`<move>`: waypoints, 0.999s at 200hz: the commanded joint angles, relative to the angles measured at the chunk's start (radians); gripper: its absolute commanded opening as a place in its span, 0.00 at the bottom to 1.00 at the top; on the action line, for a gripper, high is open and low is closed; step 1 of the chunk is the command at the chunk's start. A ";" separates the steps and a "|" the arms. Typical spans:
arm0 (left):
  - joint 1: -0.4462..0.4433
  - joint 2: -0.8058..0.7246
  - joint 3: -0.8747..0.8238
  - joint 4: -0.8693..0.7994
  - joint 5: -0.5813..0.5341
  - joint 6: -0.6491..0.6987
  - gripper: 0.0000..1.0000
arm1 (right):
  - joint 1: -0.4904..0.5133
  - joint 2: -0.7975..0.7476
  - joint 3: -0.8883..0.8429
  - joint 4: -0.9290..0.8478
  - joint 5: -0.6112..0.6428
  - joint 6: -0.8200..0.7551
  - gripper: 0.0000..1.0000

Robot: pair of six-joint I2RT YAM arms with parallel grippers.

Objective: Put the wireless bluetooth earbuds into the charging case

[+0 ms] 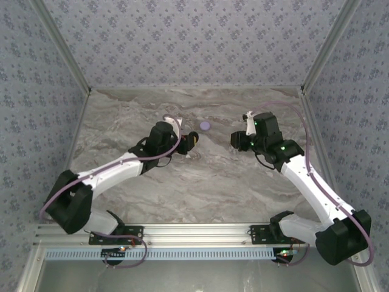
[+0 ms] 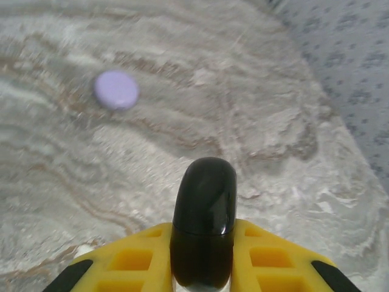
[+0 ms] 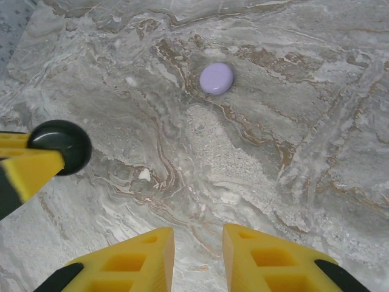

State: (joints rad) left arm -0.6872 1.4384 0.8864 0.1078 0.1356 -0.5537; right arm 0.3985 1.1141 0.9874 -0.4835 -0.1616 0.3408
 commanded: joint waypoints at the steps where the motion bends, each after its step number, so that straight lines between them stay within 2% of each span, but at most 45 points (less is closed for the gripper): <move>1: 0.026 0.074 0.079 -0.088 0.063 -0.052 0.22 | -0.009 -0.026 -0.009 -0.014 0.018 0.018 0.29; 53: 0.068 0.312 0.242 -0.126 0.180 -0.088 0.19 | -0.023 -0.042 -0.025 -0.014 0.002 0.024 0.29; 109: 0.078 0.489 0.376 -0.160 0.240 -0.122 0.19 | -0.030 -0.053 -0.029 -0.026 0.004 0.023 0.29; 200: 0.086 0.614 0.444 -0.182 0.270 -0.133 0.22 | -0.040 -0.049 -0.030 -0.027 -0.007 0.020 0.30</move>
State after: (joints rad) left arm -0.6083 2.0258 1.2911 -0.0597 0.3790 -0.6746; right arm 0.3656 1.0786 0.9653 -0.4931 -0.1608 0.3515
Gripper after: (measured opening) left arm 0.218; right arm 0.299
